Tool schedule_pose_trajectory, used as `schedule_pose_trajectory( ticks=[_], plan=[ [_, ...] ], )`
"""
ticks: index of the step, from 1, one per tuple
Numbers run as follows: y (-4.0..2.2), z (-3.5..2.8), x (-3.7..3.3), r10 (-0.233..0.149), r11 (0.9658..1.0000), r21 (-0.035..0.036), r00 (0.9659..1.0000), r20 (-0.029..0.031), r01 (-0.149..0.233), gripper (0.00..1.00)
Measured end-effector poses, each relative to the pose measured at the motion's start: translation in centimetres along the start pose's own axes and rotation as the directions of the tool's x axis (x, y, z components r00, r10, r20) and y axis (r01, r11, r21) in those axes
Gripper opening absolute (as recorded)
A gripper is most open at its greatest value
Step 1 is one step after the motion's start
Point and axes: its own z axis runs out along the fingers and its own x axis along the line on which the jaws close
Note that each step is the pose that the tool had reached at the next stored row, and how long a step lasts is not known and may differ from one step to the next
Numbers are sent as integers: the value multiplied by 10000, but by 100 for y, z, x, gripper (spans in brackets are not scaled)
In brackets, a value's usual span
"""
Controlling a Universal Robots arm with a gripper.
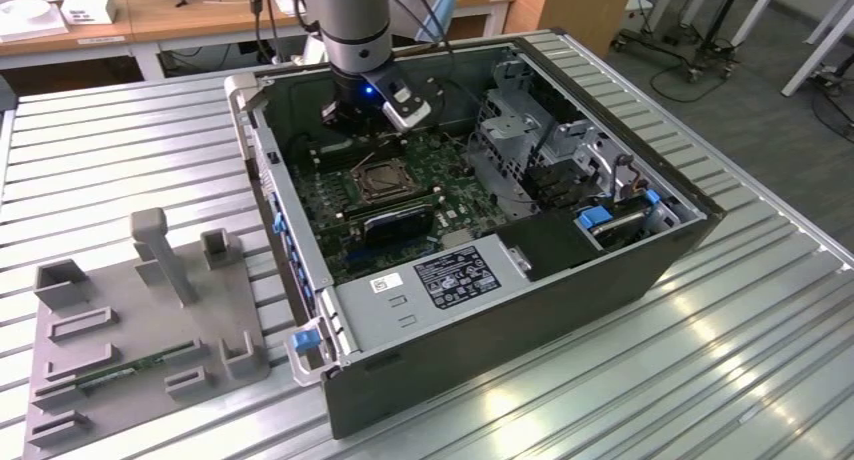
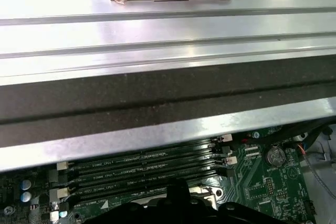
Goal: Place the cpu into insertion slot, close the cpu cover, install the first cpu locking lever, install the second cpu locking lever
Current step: 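Install the first cpu locking lever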
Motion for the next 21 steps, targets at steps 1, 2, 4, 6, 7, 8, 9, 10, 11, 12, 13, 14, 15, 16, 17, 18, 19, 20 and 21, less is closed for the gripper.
schedule_pose_trajectory(
  ticks=[1, 2, 4, 6, 7, 8, 9, 10, 11, 12, 13, 14, 15, 16, 17, 18, 19, 20, 21],
  plan=[
    [-1, -2, 6, 1, 10000, -7, 10000, 10, -1, 11],
    [-1, -4, 11, 1, 10000, -12, 10000, 22, -1, 11],
    [-2, -10, 20, 1, 10000, -19, 10000, 43, -1, 11],
    [-2, -18, 28, 2, 10000, -32, 10000, 68, -1, 11],
    [-1, -23, 31, 3, 10000, -37, 10000, 80, -2, 11],
    [0, -30, 34, 4, 10000, -43, 10000, 93, -3, 11],
    [1, -38, 37, 5, 10000, -50, 9999, 108, -5, 11],
    [2, -44, 39, 6, 10000, -56, 9999, 121, -5, 11],
    [3, -52, 41, 7, 10000, -62, 9999, 135, -7, 11],
    [4, -59, 43, 9, 10000, -68, 9999, 149, -8, 11],
    [5, -67, 46, 10, 10000, -73, 9999, 164, -9, 11],
    [6, -74, 48, 11, 10000, -78, 9998, 178, -10, 11],
    [7, -81, 51, 12, 10000, -84, 9998, 192, -10, 11],
    [7, -85, 55, 14, 10000, -94, 9998, 210, -12, 11],
    [7, -87, 62, 17, 9999, -111, 9997, 227, -14, 11],
    [5, -90, 71, 18, 9999, -131, 9997, 245, -15, 11],
    [4, -92, 83, 19, 9999, -146, 9997, 260, -15, 11],
    [2, -94, 93, 20, 9999, -156, 9996, 273, -16, 11],
    [1, -94, 100, 21, 9999, -161, 9996, 282, -16, 11]
  ],
)
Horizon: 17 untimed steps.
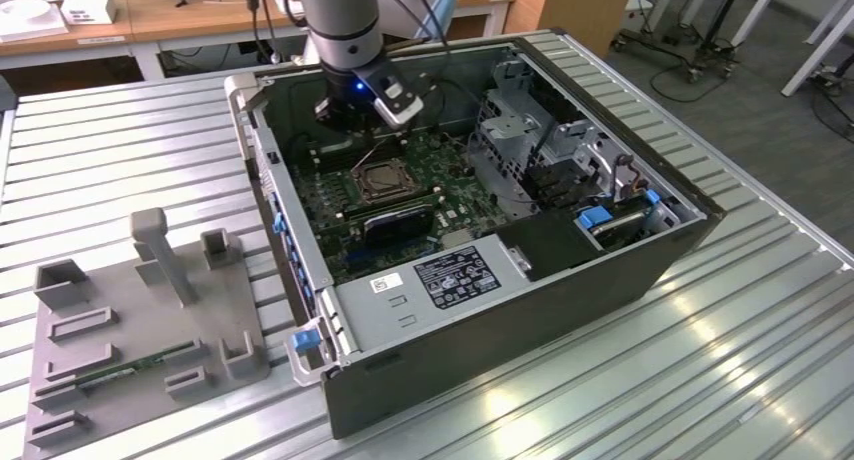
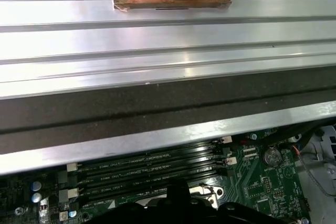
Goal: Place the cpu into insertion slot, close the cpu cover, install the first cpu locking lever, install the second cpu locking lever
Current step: 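Install the first cpu locking lever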
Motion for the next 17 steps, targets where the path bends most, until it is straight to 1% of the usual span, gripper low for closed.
schedule_pose_trajectory(
  ticks=[9, 17],
  plan=[
    [-14, 39, 28, 23, 10000, -5, 10000, 41, -23, 11],
    [-29, 96, 40, 30, 10000, -30, 10000, 46, -30, 11]
  ],
)
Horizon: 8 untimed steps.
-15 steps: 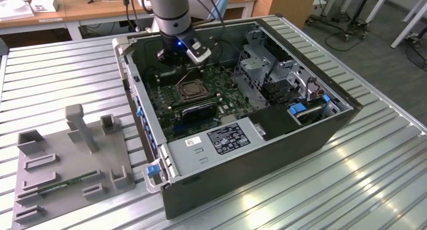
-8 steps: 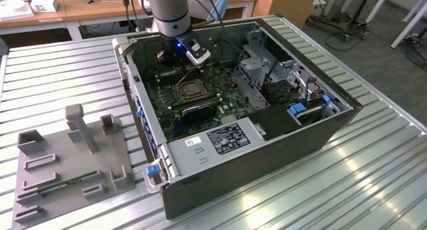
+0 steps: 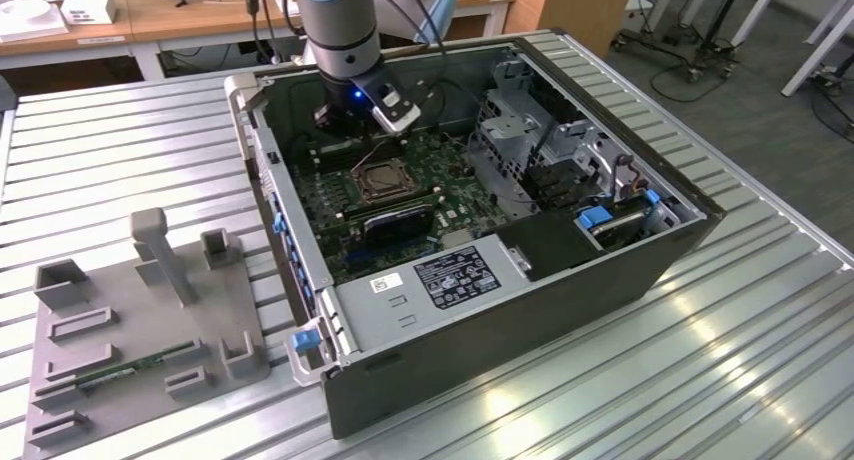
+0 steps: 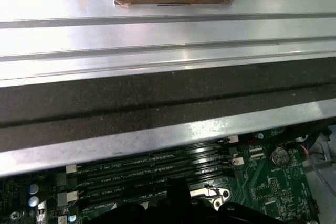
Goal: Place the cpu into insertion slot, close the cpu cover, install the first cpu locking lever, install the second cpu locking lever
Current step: 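Install the first cpu locking lever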
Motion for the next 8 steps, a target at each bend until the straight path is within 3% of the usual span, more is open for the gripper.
schedule_pose_trajectory(
  ticks=[8],
  plan=[
    [-3, 21, -14, 14, 10000, 0, 10000, 2, -14, 11]
  ],
)
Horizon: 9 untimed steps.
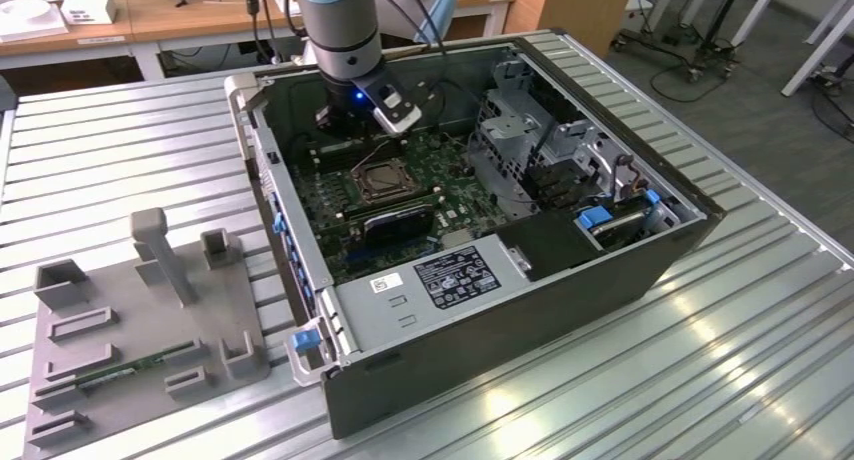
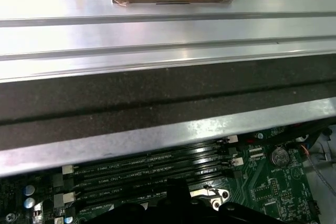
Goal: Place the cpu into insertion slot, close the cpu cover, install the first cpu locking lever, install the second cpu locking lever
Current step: 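Install the first cpu locking lever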
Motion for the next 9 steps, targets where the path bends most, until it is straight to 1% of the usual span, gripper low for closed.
schedule_pose_trajectory(
  ticks=[9],
  plan=[
    [-17, -3, -4, -1, 10000, -2, 10000, 0, 1, 11]
  ],
)
